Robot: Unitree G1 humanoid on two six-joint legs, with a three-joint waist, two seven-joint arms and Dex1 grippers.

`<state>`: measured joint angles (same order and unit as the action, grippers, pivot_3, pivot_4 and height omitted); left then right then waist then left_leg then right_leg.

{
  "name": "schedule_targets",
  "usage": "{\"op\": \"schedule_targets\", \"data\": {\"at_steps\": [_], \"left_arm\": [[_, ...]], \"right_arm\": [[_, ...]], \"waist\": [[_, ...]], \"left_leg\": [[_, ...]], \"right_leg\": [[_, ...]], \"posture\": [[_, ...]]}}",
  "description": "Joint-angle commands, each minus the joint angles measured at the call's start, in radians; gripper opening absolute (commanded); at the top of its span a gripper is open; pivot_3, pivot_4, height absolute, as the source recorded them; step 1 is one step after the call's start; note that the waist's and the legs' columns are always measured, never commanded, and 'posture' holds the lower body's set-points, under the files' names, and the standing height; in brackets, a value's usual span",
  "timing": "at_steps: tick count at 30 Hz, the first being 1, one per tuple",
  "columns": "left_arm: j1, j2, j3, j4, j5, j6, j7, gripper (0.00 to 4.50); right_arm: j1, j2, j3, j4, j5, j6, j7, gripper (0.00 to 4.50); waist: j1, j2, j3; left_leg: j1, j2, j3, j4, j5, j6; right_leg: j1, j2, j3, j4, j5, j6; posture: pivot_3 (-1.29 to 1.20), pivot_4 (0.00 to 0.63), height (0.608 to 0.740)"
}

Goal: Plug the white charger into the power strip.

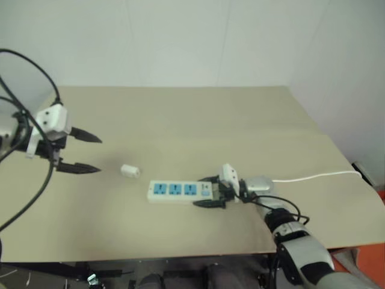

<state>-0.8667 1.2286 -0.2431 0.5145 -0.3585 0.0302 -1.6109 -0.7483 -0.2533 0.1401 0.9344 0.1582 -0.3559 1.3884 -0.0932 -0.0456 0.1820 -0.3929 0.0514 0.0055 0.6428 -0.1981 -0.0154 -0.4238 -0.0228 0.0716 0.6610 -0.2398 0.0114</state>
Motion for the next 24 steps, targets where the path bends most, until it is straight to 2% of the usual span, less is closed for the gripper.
{"op": "schedule_targets", "data": {"at_steps": [1,8,11,16,24], "left_arm": [[-0.08,0.031,-0.102,0.033,-0.027,-0.045,-0.003,4.5],[-0.217,0.004,-0.31,0.128,0.0,-0.115,-0.003,4.5],[-0.349,-0.085,-0.429,0.239,0.139,-0.199,-0.003,4.5],[-0.515,-0.213,-0.581,0.401,0.287,-0.319,-0.003,4.5],[-0.621,-0.392,-0.71,0.617,0.436,-0.438,-0.003,4.5]], "right_arm": [[-0.031,-0.018,-0.026,0.054,-0.009,-0.011,-0.013,3.43],[-0.061,-0.024,-0.032,0.111,-0.018,-0.026,-0.012,3.43],[-0.069,-0.016,-0.031,0.121,-0.027,-0.025,-0.008,3.43],[-0.077,-0.011,-0.039,0.127,-0.033,-0.02,-0.003,3.43],[-0.076,-0.02,-0.041,0.124,-0.038,-0.013,0.004,3.43]], "waist": [[0.001,0.0,0.0],[0.02,0.0,0.0],[0.031,0.0,0.0],[0.033,0.0,0.0],[0.026,0.0,0.0]], "left_leg": [[0.0,0.0,0.0,0.0,0.0,0.0],[-0.002,0.0,0.0,0.0,0.0,0.0],[-0.002,-0.001,0.0,0.001,0.0,0.0],[-0.003,-0.001,-0.001,0.003,0.0,0.0],[-0.007,-0.002,-0.002,0.003,0.0,0.0]], "right_leg": [[0.0,0.0,0.0,0.0,0.0,0.0],[-0.002,0.0,0.0,0.0,0.0,0.0],[-0.002,0.0,0.0,0.001,0.0,0.0],[-0.002,0.0,-0.001,0.001,0.0,0.001],[-0.005,0.0,0.0,0.002,0.0,0.001]], "posture": [[0.0,0.15,0.74],[0.0,0.15,0.74],[0.0,0.15,0.74],[0.0,0.15,0.74],[0.0,0.15,0.74]]}}
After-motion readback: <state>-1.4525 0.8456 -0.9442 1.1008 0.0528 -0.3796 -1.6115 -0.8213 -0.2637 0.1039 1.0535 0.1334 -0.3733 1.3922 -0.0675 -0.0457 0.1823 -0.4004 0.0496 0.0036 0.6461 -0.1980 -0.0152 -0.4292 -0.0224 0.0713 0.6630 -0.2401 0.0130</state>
